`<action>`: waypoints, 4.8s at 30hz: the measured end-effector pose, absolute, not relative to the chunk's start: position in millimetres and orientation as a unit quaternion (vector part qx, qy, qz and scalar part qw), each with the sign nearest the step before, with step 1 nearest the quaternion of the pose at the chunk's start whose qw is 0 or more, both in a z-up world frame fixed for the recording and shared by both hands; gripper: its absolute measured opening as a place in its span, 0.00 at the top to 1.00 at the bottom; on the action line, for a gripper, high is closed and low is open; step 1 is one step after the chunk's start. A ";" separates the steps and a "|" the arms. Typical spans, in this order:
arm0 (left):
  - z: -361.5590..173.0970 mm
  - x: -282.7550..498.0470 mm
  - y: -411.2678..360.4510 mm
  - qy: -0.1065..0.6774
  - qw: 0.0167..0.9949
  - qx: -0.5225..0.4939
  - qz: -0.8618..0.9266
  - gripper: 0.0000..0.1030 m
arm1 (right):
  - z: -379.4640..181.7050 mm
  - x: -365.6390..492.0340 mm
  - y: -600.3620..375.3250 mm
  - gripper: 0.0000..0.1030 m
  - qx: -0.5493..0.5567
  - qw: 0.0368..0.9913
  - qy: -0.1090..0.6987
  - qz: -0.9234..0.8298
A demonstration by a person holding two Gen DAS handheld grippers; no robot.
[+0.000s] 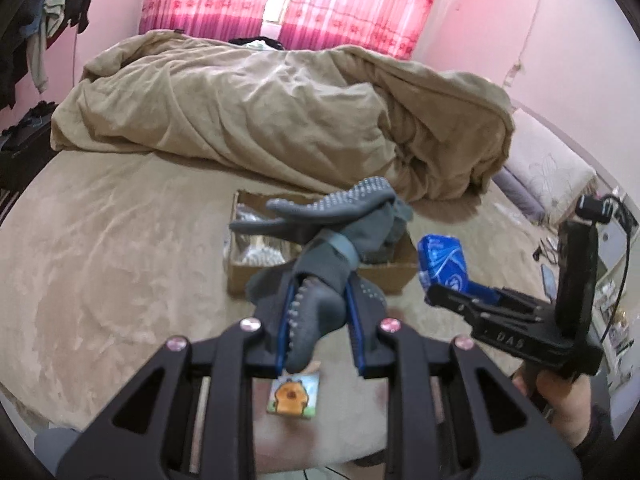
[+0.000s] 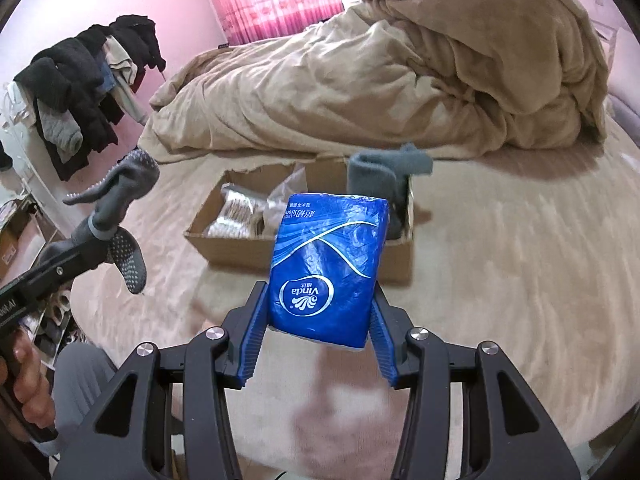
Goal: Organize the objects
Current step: 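Place the gloves into the box with the left tool while the right tool places the tissue pack, then grasp the cartoon tissue pack with the right tool, then lower the cartoon tissue pack into the box and open the right tool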
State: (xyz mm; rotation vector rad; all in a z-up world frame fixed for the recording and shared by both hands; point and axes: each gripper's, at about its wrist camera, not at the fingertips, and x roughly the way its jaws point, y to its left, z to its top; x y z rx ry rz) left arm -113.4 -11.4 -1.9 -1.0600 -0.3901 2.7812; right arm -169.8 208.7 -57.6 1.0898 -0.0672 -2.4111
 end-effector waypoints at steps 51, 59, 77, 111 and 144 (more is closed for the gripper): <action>-56.2 -228.3 -12.6 -0.074 0.022 -0.415 0.907 0.47 | -90.1 -253.2 166.9 0.29 0.403 0.239 0.002 -0.884; -0.6 -170.3 -16.1 -0.073 0.032 -0.366 0.927 0.38 | -52.2 -205.7 186.6 0.29 0.387 0.222 -0.008 -0.895; -17.2 -56.5 -54.3 -0.084 0.002 -0.374 0.924 0.30 | -34.9 -114.8 151.0 0.29 0.399 0.244 -0.005 -0.884; -133.1 -63.1 -94.0 -0.092 -0.039 -0.447 0.889 0.30 | -159.9 -122.0 56.8 0.44 0.513 0.271 0.061 -0.812; -76.2 -101.8 -11.8 -0.067 0.036 -0.419 0.905 0.30 | -60.6 -161.4 201.0 0.51 0.418 0.232 0.003 -0.878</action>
